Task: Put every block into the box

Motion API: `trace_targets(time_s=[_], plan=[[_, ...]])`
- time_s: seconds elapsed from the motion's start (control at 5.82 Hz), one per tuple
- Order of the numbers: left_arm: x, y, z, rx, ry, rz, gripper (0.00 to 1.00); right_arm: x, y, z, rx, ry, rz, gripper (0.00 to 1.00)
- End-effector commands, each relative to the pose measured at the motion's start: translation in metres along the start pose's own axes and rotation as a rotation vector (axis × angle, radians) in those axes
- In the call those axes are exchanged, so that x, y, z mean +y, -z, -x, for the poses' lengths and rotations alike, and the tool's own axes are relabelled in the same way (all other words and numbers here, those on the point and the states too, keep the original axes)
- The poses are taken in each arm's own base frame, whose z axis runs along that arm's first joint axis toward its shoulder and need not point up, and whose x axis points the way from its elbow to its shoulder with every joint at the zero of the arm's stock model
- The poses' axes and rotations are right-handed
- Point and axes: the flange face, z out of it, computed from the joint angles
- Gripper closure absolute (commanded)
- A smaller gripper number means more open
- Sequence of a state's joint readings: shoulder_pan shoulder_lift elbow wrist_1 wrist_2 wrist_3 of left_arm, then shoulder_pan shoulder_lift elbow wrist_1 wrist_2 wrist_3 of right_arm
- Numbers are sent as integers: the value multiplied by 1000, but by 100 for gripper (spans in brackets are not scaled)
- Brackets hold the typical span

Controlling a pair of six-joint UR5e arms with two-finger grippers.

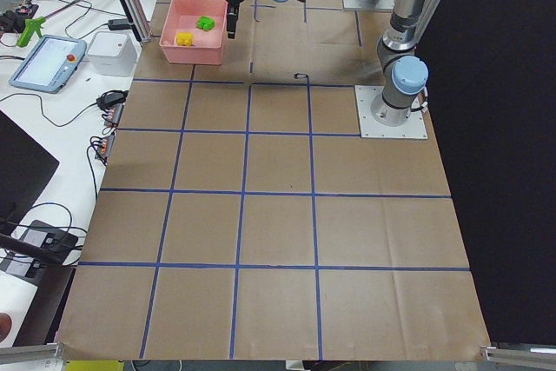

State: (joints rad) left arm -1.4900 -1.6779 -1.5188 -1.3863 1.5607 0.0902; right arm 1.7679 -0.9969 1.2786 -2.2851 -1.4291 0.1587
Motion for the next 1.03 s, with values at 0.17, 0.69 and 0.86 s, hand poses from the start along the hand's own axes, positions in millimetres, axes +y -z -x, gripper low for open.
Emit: trace_targets(time_s=[0.17, 0.69, 0.86], plan=[[30, 26, -16, 1, -9, 30, 1, -22, -7, 22, -38, 35, -154, 1], [33, 25, -18, 5, -10, 39, 1, -23, -17, 21, -19, 89, -149, 0], [33, 25, -18, 5, -10, 39, 1, -18, -16, 15, -9, 81, -122, 0]])
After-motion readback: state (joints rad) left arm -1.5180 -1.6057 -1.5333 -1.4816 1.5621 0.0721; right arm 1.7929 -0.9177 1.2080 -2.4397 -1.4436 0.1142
